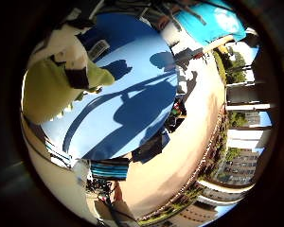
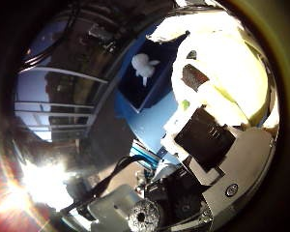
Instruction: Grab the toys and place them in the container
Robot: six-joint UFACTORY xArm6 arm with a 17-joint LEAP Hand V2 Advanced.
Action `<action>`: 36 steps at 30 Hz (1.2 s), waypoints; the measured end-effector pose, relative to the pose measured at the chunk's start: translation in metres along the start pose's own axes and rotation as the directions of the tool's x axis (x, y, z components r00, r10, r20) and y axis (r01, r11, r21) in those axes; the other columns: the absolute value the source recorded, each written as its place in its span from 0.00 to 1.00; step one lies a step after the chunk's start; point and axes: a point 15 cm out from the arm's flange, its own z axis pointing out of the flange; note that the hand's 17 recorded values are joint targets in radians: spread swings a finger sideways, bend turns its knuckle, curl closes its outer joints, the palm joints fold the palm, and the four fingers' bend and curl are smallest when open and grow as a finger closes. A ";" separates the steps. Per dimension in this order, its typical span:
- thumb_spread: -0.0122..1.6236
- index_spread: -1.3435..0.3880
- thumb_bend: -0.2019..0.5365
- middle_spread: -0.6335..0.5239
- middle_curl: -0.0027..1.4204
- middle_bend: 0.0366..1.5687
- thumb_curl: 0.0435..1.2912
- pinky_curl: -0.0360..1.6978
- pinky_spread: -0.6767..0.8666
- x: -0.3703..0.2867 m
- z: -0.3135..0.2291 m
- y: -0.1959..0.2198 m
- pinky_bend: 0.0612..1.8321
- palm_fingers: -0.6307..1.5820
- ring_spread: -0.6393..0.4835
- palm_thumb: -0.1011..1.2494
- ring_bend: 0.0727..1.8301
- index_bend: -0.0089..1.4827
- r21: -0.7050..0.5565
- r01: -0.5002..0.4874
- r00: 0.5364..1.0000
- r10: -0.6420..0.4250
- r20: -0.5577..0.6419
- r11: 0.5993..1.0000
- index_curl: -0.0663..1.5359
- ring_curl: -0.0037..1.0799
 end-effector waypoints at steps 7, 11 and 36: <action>0.65 0.27 0.26 0.36 0.75 0.79 0.59 0.43 0.52 -0.100 0.000 -0.072 0.89 0.68 0.47 0.82 0.80 0.65 0.018 0.105 0.993 -0.106 0.061 0.994 0.21 0.78; 0.65 0.27 0.26 0.37 0.76 0.80 0.60 0.44 0.52 -0.150 0.035 -0.105 0.89 0.67 0.47 0.81 0.81 0.66 -0.023 0.151 0.985 -0.148 0.094 0.988 0.23 0.78; 0.69 0.54 0.21 0.48 0.52 0.44 0.48 0.44 0.62 -0.215 0.162 -0.066 0.75 0.18 0.68 0.60 0.60 0.45 -0.472 0.169 0.985 -0.130 0.115 0.865 0.35 0.60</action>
